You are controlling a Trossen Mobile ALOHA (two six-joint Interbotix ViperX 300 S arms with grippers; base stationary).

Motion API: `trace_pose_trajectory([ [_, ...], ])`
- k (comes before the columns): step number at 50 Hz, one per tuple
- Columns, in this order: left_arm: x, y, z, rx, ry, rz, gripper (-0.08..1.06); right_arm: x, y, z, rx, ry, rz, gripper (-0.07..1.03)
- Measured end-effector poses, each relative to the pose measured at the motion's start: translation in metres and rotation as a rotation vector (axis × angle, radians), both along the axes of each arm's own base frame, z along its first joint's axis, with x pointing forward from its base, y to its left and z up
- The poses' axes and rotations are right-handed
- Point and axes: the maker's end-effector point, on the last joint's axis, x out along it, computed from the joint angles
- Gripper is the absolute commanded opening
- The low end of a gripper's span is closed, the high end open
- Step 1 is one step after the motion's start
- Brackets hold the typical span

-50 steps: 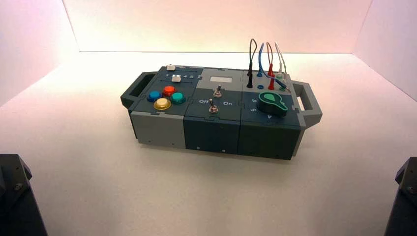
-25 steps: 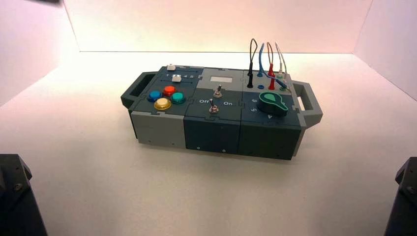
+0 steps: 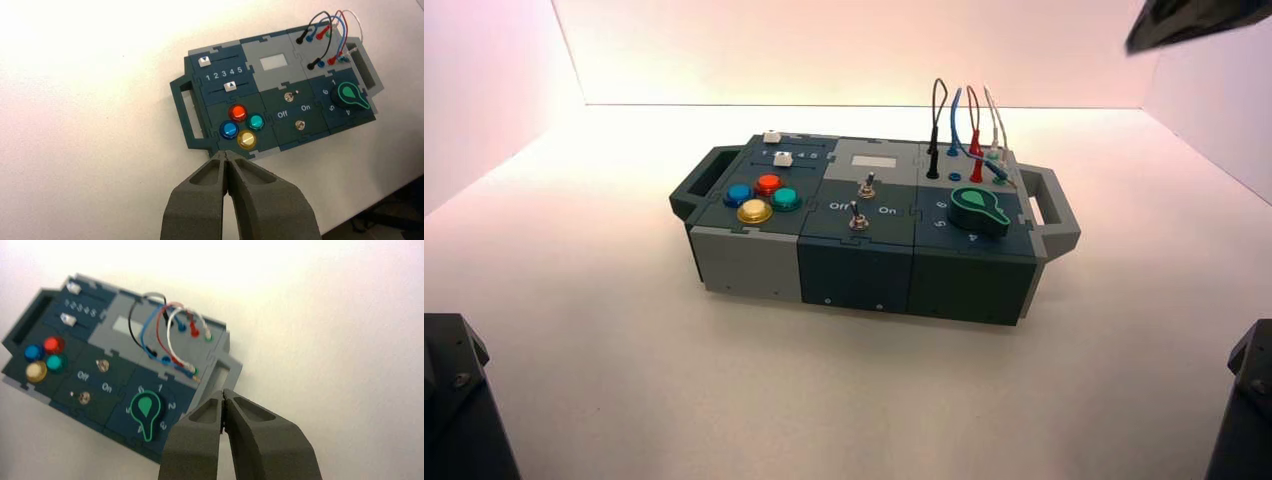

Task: Flip the top switch off with the left gripper.

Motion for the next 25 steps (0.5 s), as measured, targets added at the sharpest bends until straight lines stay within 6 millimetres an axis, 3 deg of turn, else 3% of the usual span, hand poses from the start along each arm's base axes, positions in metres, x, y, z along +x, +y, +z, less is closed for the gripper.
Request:
trace_pose_trajectory([
  [9,0.000,-0.009,-0.011,0.018,0.050,-0.037,-0.03,0.008,0.006,-0.031,-0.020,0.182,-0.007,-0.02],
  [25,0.017,-0.046,-0.033,0.096,0.111,-0.194,-0.03,0.032,0.024,-0.044,0.050,0.290,-0.046,-0.02],
])
